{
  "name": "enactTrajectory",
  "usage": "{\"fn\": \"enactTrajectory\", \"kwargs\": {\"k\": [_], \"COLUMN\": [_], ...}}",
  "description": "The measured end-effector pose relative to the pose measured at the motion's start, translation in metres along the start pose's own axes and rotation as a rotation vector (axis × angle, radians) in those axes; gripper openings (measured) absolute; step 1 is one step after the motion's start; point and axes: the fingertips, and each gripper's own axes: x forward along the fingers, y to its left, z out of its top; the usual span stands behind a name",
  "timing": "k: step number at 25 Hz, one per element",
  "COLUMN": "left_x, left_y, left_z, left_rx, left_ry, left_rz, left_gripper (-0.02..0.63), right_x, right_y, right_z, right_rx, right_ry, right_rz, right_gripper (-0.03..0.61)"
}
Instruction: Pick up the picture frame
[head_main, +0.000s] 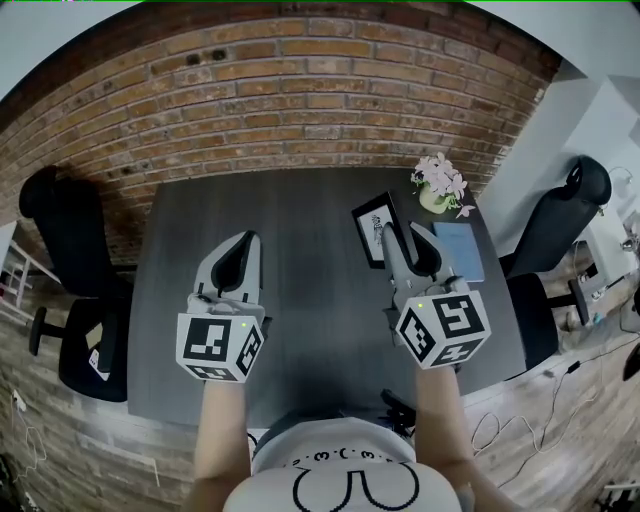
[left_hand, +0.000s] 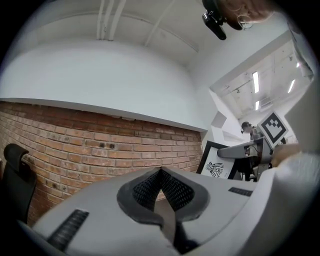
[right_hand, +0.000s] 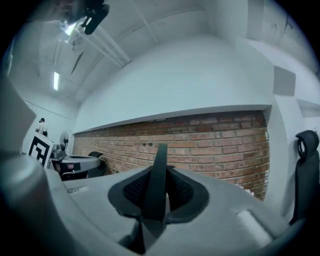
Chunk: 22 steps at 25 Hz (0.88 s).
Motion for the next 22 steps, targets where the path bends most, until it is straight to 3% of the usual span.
{"fn": "enactTrajectory", "kwargs": {"k": [22], "left_x": [-0.004], "left_y": [0.013], "left_z": [0.008], "left_rx": [0.024], "left_ry": [-0.022], "left_rz": [0.055], "left_gripper": [-0.002], "right_x": [-0.003], "right_y": [-0.005], "right_z": [-0.007], "right_rx": [-0.060], "right_ry": [0.006], "right_rz": [-0.064], "right_gripper": [0.057]}}
